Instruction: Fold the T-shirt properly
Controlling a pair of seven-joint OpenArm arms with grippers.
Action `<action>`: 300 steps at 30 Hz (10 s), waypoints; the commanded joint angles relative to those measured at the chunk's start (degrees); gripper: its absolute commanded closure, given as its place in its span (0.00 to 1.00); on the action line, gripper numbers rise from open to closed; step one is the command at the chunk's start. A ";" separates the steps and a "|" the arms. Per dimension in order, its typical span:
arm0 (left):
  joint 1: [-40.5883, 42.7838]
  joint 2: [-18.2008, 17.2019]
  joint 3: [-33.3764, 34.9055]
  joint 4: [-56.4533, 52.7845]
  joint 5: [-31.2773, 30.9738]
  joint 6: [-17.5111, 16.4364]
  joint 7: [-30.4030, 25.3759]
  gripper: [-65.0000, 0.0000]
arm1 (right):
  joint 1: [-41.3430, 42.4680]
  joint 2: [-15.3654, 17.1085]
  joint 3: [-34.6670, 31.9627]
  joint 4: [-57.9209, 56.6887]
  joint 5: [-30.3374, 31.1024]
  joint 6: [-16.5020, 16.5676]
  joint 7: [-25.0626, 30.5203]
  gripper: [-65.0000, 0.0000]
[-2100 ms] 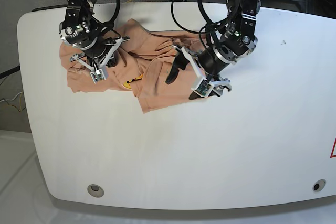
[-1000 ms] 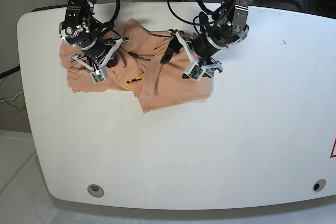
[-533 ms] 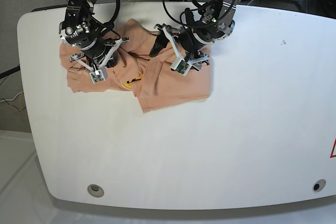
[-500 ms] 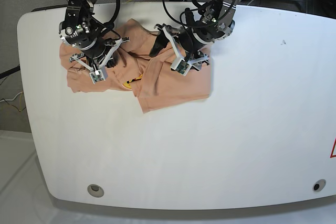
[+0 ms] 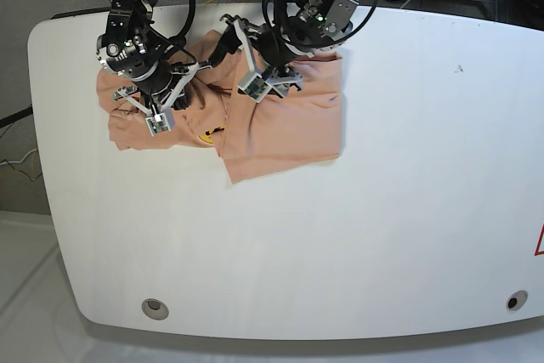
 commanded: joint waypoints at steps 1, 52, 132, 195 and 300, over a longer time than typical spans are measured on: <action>-0.50 0.83 -0.10 1.00 -0.20 1.05 -1.49 0.33 | 0.49 -0.49 0.08 1.13 0.65 0.16 0.68 1.00; -4.81 -3.30 -11.62 -4.18 -0.38 1.05 -5.10 0.98 | 4.18 -0.67 0.52 4.55 0.65 0.16 0.77 1.00; -5.16 -4.54 -11.70 -9.11 -0.46 1.05 -7.47 0.98 | 6.91 2.85 27.07 -12.15 1.26 0.60 9.39 0.21; -5.16 -4.18 -11.62 -9.11 -0.38 1.05 -7.47 0.98 | 4.62 -2.87 28.83 -16.72 20.96 3.06 3.67 0.22; -3.84 -4.36 -16.89 0.39 -0.46 1.05 -7.21 0.98 | 3.13 -9.72 -15.30 1.39 20.96 -3.97 3.85 0.17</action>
